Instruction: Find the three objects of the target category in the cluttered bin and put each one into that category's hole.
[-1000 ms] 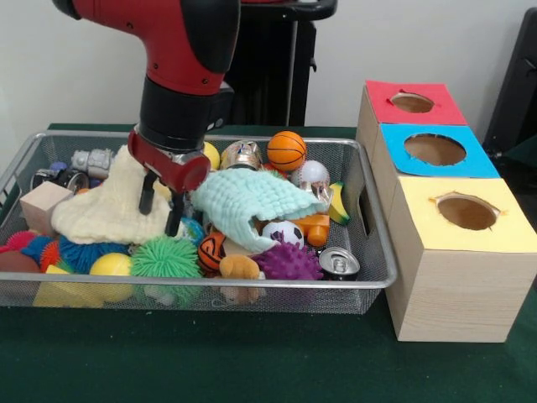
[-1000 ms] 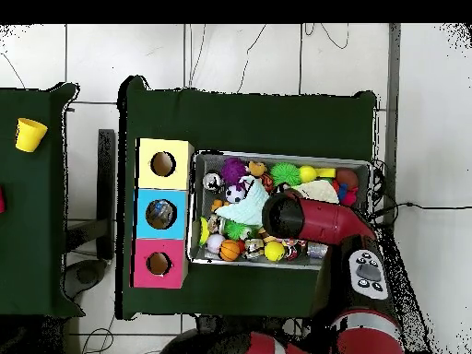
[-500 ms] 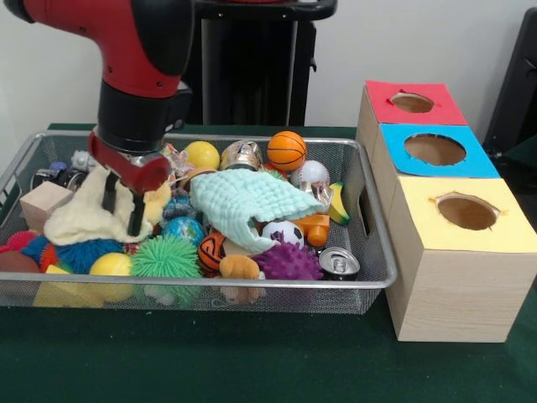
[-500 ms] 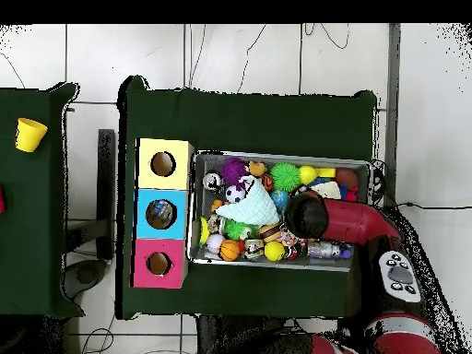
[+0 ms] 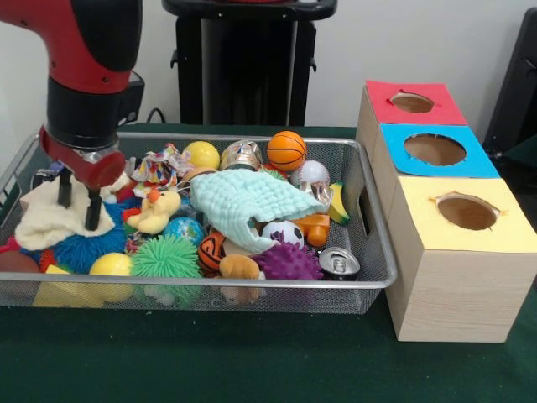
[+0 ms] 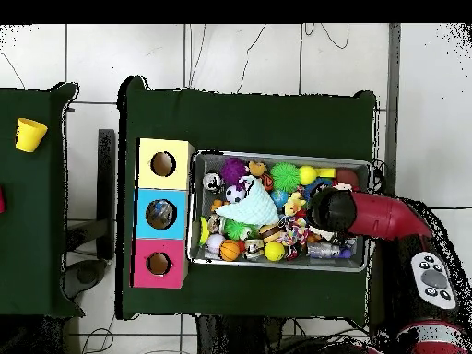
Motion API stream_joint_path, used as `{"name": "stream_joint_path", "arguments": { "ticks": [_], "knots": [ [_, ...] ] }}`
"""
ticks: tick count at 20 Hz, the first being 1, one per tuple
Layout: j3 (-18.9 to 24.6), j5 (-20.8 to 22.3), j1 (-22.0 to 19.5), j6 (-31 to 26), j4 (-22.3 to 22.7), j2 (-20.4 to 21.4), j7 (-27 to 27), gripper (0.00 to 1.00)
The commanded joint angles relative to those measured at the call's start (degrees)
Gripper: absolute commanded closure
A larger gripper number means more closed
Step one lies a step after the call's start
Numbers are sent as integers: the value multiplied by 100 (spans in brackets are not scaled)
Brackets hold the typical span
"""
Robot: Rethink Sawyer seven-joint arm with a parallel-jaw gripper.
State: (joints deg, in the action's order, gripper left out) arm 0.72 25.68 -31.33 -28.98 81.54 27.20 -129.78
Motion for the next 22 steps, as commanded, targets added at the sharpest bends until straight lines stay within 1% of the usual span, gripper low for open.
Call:
{"name": "stream_joint_path", "arguments": {
  "ticks": [1, 2, 4, 6, 9, 12, 17, 19, 22],
  "knots": [
    [809, 526, -282, -791, -437, 141, 2141, 0],
    [830, 496, -265, -980, -513, 158, 2183, 0],
    [786, 409, -133, -1340, -490, 366, 2115, 0],
    [739, 287, 39, -1669, -498, 543, 1928, 0],
    [670, 132, 282, -1892, -443, 749, 1545, 0],
    [579, 95, 494, -2252, -654, 785, 1263, 0],
    [408, 60, 890, -2802, -814, 936, 827, 0],
    [396, -56, 959, -2763, -738, 953, 550, 0],
    [317, -156, 1050, -2363, -384, 941, 134, 0]
  ]
}}
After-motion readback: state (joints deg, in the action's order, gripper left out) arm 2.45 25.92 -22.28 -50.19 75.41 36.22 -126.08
